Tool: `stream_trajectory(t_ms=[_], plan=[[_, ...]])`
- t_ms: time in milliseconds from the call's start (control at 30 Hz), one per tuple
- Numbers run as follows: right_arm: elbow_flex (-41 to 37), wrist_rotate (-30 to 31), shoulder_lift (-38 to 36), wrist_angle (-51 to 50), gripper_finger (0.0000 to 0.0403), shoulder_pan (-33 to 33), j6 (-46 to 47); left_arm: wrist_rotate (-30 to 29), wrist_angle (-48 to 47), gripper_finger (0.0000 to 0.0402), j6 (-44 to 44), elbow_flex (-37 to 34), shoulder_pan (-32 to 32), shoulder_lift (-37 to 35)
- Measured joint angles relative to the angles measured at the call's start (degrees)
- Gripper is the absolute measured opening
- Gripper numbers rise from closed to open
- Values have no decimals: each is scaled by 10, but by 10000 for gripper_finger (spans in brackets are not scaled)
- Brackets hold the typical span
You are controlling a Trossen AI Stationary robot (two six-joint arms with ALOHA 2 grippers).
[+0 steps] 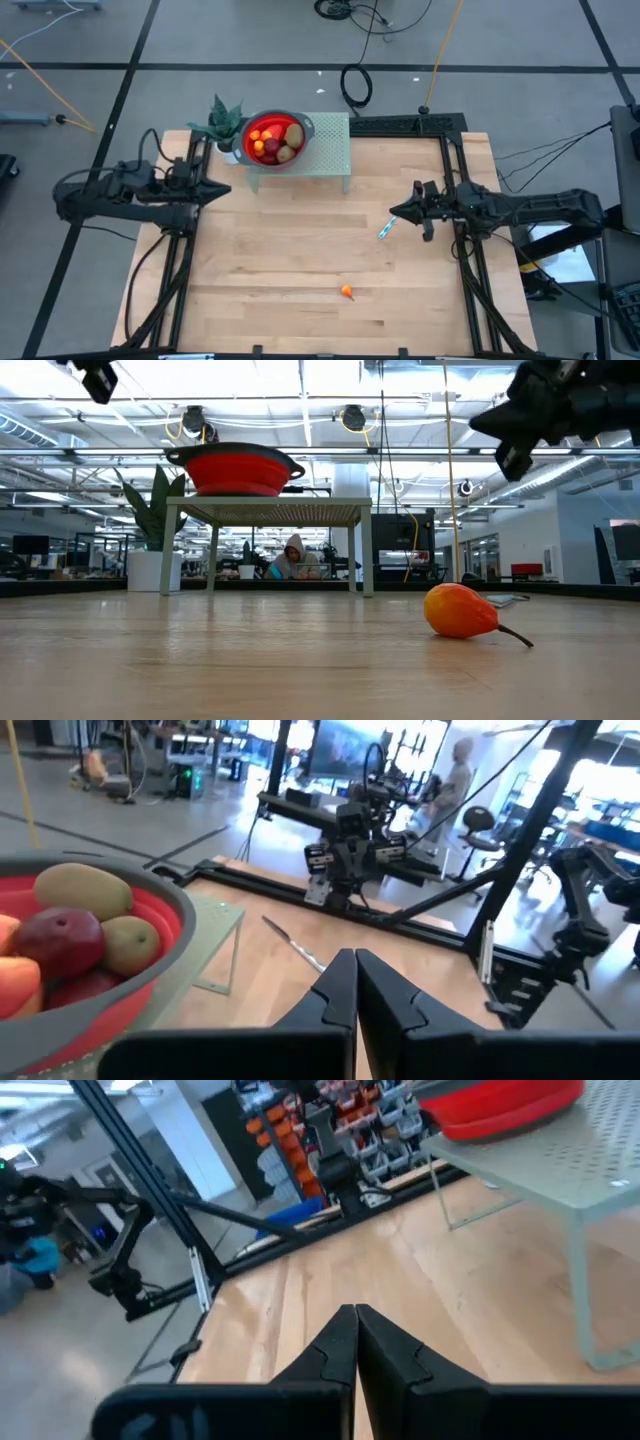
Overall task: Pick & Place Fruit
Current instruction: Put the pear into the red strainer bowl on the shelf
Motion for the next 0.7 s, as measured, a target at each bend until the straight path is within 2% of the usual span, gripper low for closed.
stream_trajectory(t_ms=[500, 700], plan=[[179, 96, 199, 0, 4, 106, -76, 21, -25, 7, 29, -87, 0, -182], [237, 149, 265, 0, 4, 152, -100, 35, -54, 8, 41, -94, 0, -189]])
